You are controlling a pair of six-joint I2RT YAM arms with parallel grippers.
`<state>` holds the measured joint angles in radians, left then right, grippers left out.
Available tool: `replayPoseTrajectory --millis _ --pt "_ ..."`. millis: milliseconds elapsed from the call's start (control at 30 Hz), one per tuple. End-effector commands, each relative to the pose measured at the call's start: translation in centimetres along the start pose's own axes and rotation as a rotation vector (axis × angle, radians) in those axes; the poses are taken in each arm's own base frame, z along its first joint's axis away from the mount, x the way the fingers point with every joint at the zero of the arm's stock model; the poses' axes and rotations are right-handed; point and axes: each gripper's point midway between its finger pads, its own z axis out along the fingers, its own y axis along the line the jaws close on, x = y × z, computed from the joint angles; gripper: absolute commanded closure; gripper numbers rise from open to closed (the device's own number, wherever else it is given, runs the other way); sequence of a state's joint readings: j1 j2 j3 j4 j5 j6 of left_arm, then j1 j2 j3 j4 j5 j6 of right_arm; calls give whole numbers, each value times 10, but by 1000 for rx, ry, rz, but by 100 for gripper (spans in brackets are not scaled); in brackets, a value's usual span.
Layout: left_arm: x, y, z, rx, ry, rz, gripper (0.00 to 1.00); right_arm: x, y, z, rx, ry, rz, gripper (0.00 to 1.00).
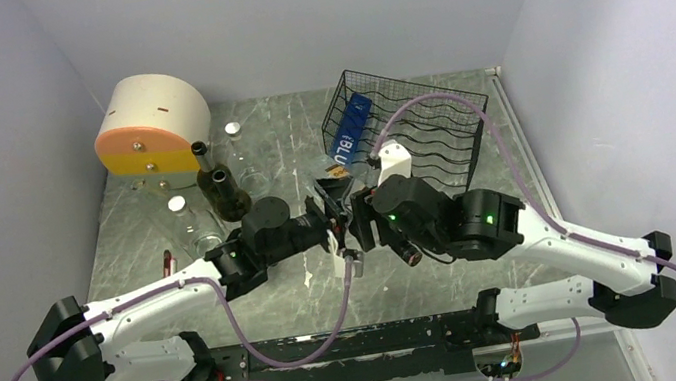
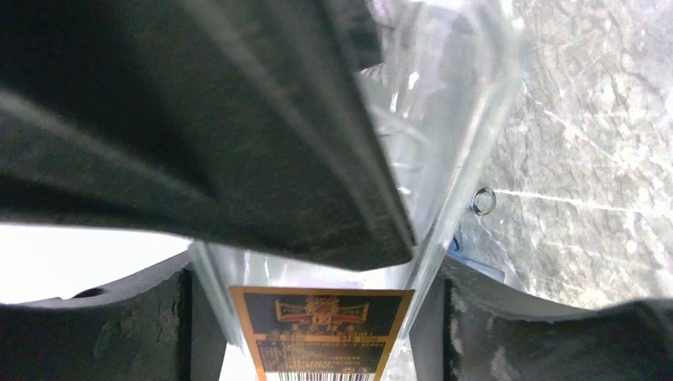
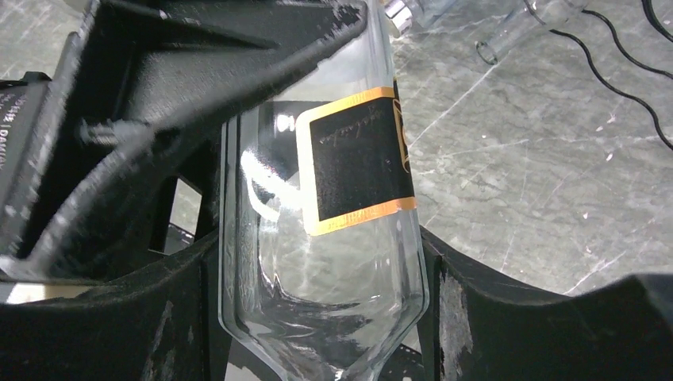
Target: Put the wine bottle on the wine rack
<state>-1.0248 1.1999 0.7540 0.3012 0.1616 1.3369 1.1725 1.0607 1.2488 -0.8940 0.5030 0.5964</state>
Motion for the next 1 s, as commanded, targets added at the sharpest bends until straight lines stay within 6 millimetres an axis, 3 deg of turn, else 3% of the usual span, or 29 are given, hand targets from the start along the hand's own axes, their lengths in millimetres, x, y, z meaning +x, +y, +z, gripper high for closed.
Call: replayPoseTrajectory --millis 0,200,367,533,633,800,967 --pt "-13 58 -7 -215 -38 -83 17 -41 -17 -16 57 -187 105 87" --pt "-10 40 -10 -199 -37 -192 7 -68 -29 -29 109 -296 148 89" --pt "-32 47 -33 -275 -170 -355 6 -71 -36 -27 165 -299 145 89" --pt "-30 61 -55 -409 -199 -635 6 -52 -35 -7 190 -225 115 89" --pt "-21 59 -61 -434 -158 -798 4 -37 -40 9 190 -169 139 89" --pt "-9 50 -65 -450 -88 -965 0 -17 -72 36 201 -69 240 91" --pt "-13 38 -57 -401 -99 -1049 4 11 -100 45 277 14 291 92"
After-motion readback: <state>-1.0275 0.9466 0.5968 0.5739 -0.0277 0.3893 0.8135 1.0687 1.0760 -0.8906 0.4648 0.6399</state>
